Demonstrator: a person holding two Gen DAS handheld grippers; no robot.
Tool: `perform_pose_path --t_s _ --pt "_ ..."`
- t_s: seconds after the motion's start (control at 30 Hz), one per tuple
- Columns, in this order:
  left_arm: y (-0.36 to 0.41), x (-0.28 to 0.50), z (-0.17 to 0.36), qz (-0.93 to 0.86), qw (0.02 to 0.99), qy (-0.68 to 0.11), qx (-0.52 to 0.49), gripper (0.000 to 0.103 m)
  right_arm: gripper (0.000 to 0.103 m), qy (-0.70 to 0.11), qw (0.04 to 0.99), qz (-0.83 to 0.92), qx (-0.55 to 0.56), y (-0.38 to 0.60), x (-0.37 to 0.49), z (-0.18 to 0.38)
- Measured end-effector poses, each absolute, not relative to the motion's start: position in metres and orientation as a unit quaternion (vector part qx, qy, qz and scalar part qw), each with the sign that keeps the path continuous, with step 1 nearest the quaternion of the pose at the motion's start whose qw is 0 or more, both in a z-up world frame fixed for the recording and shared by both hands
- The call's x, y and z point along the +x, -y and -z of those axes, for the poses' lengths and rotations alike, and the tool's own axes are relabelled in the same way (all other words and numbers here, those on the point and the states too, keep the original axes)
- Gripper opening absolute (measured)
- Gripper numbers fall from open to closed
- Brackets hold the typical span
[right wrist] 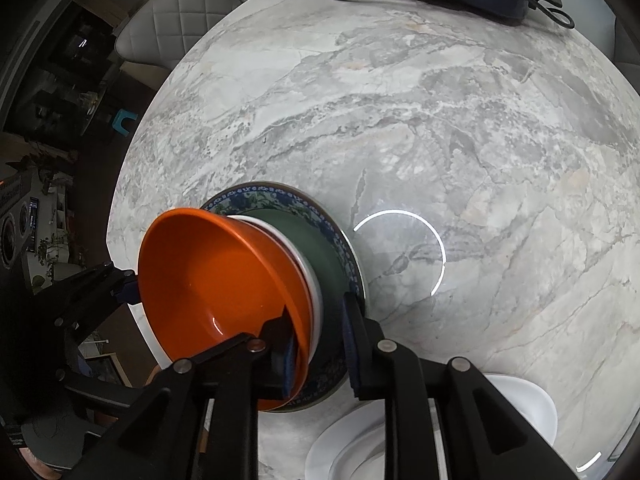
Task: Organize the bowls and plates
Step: 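Lower the orange bowl into the white bowl with the left tool, then open the left tool and release the orange bowl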
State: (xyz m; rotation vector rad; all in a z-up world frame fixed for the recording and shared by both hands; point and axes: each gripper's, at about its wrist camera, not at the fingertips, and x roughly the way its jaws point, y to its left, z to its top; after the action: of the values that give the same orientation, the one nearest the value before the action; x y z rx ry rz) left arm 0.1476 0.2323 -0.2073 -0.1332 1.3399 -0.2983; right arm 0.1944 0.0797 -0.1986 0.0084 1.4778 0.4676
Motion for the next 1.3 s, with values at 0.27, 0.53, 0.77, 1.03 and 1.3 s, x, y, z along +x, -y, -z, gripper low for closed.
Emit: perform_pose_path --t_s 0.27,0.53,0.77,1.03,1.3 --pt "-0.235 0.148 0.203 0.138 0.772 -0.617 -0.069 0.076 0.021 -0.668 0.712 -0.218 -0.006 -0.083 0.198 0.198" --pt "-0.229 0.147 0.193 0.117 0.776 -0.618 -0.039 0.088 0.014 -0.666 0.711 -0.223 -0.019 -0.086 0.2 0.195" --pt "-0.243 0.149 0.188 0.103 0.78 -0.615 -0.051 0.103 0.012 -0.668 0.713 -0.213 -0.014 -0.079 0.207 0.196" --pt "-0.266 0.135 0.177 0.092 0.791 -0.599 -0.082 0.103 0.041 -0.659 0.718 -0.221 0.02 -0.073 0.207 0.187" --pt "-0.333 0.13 0.187 0.032 0.772 -0.614 -0.158 0.103 0.072 -0.575 0.776 -0.247 0.081 -0.022 0.208 0.132"
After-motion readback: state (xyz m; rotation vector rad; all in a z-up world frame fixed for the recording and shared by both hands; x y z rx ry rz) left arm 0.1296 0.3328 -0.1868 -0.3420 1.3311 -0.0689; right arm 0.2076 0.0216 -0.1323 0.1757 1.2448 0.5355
